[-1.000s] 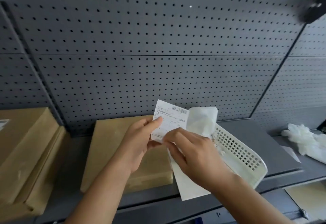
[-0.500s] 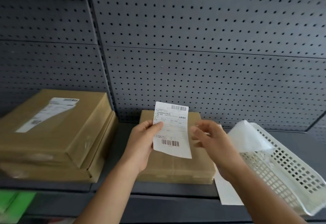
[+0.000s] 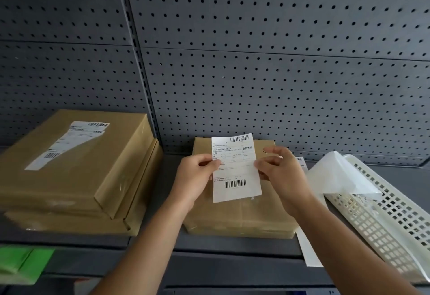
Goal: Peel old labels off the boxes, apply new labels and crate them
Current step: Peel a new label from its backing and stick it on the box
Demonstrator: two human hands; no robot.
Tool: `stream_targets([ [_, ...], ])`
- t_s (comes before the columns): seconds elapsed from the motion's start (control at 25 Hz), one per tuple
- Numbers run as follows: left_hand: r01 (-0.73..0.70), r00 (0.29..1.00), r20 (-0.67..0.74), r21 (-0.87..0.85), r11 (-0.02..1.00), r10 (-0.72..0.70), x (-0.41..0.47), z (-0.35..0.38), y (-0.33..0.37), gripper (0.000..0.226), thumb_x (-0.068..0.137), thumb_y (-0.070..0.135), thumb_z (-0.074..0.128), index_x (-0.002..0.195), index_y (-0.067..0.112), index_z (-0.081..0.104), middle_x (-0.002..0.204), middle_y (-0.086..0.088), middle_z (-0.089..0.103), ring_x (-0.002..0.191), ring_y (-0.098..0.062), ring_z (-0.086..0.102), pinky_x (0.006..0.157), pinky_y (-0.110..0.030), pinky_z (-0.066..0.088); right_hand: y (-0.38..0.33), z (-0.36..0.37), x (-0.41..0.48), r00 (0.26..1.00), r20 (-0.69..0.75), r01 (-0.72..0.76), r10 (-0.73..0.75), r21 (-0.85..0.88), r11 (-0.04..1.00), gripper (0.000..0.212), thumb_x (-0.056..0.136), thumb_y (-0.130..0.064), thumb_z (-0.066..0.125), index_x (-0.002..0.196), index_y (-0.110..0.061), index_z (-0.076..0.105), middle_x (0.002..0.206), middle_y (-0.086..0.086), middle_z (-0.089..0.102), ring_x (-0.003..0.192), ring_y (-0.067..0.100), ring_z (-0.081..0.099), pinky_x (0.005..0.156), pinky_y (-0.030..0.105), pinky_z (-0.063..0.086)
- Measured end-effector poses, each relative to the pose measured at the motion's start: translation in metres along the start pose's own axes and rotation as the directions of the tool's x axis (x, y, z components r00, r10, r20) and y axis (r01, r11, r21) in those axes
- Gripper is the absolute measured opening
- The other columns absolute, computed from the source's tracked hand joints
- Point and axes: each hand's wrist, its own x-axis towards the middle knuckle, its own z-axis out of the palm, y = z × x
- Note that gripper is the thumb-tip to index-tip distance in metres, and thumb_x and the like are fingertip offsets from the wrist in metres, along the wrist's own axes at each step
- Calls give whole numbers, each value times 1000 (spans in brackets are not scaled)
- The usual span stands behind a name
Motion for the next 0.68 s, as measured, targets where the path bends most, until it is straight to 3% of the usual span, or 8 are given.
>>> stream_targets([
  [0.12,-57,998,-25,228,972,65,18,5,-3,16,93,27,71,108,24,71,94,12,74,85,-2,68,69,-17,53,5,-1,12,1000,-26,8,-11,-136,991,40,89,-9,66,123,-19,49,86,3,71,84,22,70,85,41,57],
  [0.24,-56,995,-54,365,929,82,27,12,-1,24,91,24,74,109,23,59,84,11,65,73,3,59,55,-6,42,11,0,23,998,-33,44,-57,-308,950,49,87,-11,67,130,-20,45,86,-1,70,84,14,67,80,35,55],
  [0.36,-54,995,-53,454,889,87,32,17,-2,35,90,22,75,118,20,54,85,8,64,74,1,58,54,-13,42,16,2,27,997,-11,60,-70,-411,909,53,87,-9,65,134,-19,42,80,-6,67,82,2,61,68,19,45],
  [0.48,-48,994,-58,507,861,90,35,22,-6,41,90,21,75,122,19,51,87,7,62,78,-8,62,63,-23,48,19,5,29,996,-4,78,-92,-501,862,58,85,-5,63,137,-17,40,77,-6,65,76,-3,55,56,10,35],
  [0.56,-48,994,-60,535,843,95,36,25,-7,42,90,21,75,122,19,48,89,5,62,80,-12,63,65,-26,52,21,9,30,994,9,98,-112,-556,825,62,84,-4,60,140,-17,37,80,-1,65,73,0,56,53,11,37],
  [0.68,-55,993,-51,579,814,104,36,26,-8,42,90,20,75,119,18,45,97,0,61,81,-15,63,60,-24,47,24,13,31,989,34,132,-141,-616,776,63,84,-4,57,141,-16,33,82,4,64,75,13,59,58,25,46],
])
